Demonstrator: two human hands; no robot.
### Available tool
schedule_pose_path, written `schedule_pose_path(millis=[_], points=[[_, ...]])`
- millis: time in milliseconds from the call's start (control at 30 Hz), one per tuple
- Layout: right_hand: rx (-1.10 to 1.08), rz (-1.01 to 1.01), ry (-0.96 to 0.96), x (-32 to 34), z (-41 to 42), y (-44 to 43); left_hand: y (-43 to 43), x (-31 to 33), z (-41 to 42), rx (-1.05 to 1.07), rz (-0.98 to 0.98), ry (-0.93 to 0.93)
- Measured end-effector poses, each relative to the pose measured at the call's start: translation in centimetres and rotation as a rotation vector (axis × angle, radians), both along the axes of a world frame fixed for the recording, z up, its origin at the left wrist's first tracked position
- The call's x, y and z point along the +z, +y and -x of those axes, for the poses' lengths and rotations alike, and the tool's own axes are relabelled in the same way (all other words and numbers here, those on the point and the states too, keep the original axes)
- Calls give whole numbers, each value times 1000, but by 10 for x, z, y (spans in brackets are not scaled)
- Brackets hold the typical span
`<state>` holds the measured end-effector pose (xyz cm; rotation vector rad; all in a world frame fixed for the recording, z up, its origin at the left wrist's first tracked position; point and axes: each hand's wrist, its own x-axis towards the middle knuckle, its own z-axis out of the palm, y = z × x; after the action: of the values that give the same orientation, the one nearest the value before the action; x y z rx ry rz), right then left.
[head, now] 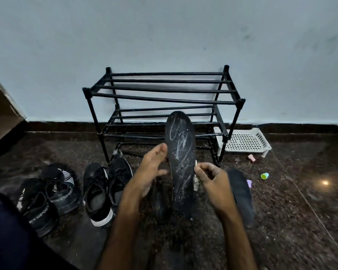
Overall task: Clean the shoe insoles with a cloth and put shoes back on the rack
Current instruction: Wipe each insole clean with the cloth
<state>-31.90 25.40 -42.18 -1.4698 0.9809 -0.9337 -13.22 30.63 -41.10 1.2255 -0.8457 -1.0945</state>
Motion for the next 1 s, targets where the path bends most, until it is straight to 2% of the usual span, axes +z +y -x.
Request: schedule_pose_path(millis=[133,200,367,467,700,833,1000], points=[[137,-45,-37,12,-7,19,-1,29,2,-14,121,455],[184,-61,-56,16,-10,27,-3,36,4,-52,127,590],[227,-122,-44,27,-4,32,-7,38,16,-208,189,711],[150,-167,-56,31,1,29,-9,36,24,-283,233,755],[76,-165,12,38,21,21,-13,26,24,-247,265,807],[-41,129,83,81,32,4,-14,20,22,-229,217,805],[-154,783,237,124,-17,-10,-14,28,38,-208,177,778]])
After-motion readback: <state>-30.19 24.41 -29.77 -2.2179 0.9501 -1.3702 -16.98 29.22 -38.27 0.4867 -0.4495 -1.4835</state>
